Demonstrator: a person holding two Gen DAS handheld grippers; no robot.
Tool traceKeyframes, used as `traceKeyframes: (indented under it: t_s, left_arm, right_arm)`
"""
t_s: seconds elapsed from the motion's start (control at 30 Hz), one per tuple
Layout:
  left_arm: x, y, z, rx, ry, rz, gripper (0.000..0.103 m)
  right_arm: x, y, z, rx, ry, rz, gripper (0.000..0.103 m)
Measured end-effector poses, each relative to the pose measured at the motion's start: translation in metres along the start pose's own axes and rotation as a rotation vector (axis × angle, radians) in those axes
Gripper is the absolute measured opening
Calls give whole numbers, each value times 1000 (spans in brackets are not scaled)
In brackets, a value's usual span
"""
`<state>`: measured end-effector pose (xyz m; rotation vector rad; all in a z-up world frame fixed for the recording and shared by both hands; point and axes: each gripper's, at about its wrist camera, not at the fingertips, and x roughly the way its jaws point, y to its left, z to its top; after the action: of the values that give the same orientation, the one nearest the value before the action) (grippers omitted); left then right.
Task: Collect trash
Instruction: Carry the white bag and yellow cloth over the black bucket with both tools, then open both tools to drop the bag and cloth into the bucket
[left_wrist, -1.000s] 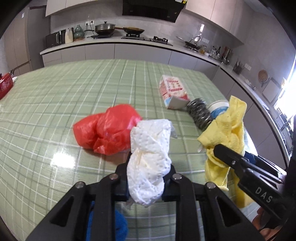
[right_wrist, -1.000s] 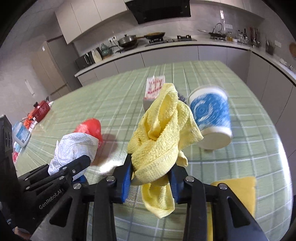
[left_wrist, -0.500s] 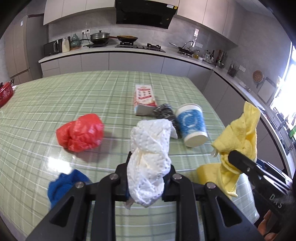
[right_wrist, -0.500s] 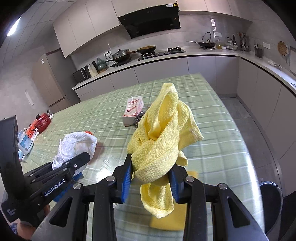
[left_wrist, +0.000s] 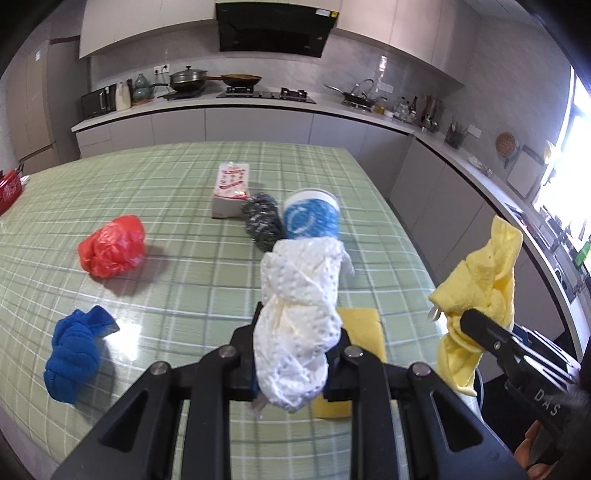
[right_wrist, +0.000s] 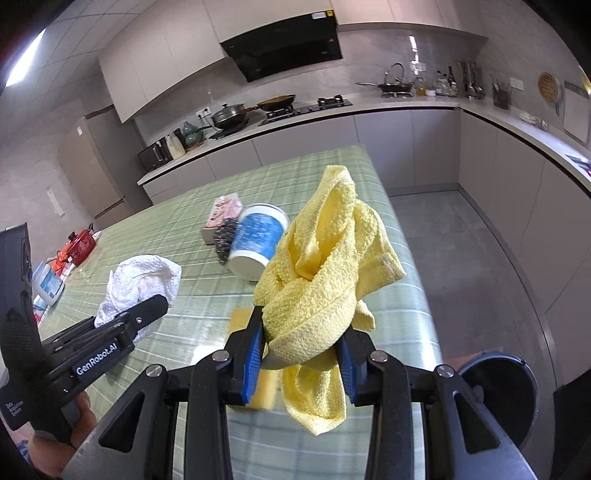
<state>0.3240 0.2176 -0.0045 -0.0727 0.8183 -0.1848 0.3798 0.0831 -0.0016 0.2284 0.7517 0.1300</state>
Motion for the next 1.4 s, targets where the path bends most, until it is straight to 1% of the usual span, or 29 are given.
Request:
traceKeyframes:
  t_s: [0.1,0.2,0.33,0.4,0.53,0.63,0.73,0.8,0.87,1.0,1.07,1.13,1.23,1.3,1.33,1.4]
  left_arm:
    - [1,-13,2,39,-4,-27,24]
    - [6,-29,3,79,-4,-72,24]
    - [14,-50,-2,103,17,-151,24]
    - [16,-62,-4,121,28,-180,24]
    - [14,-98,-11,164,45,-233,24]
    - [12,-129,-16,191,51,-257,24]
    - [14,-159,-25,203,60,-268,24]
    - [20,-180,-31,199,71,-265,24]
    - [28,-207,-41,188,91,-248,24]
    - [46,-248,-65,170,145,-230,24]
    - [57,-267,-79,161,174,-218,24]
    - [69,-281,-92,156,205,-202,24]
    - [91,-298,-112,157,247,-172,24]
    - [103,-302,-121,158,271,-149,24]
    - [111,-303,-127,155,288,-138,25]
    - [124,-306,-134,150,317,-119,26]
  right_arm:
    - [-9,-17,-1,38,-19,-25,38]
    - [-18,-38,-2,87,-38,-91,38]
    - [-29,-62,-12,125,-22,-184,38]
    - [-38,-76,-18,153,-19,-213,38]
    - [-58,-107,-29,185,-25,-274,38]
    - [-71,-137,-40,224,-22,-294,38]
    - [-75,-172,-51,241,4,-304,38]
    - [-73,-198,-59,247,34,-300,38]
    - [-69,-228,-71,250,75,-277,38]
    - [-52,-278,-95,231,187,-233,38]
    - [-44,-297,-108,227,235,-208,38]
    - [-32,-311,-121,209,288,-188,38]
    - [-16,-327,-135,175,344,-158,38]
    - [-7,-335,-143,165,372,-138,42]
    - [-1,-340,-147,161,393,-129,42]
    - [7,-345,-150,149,414,-120,50]
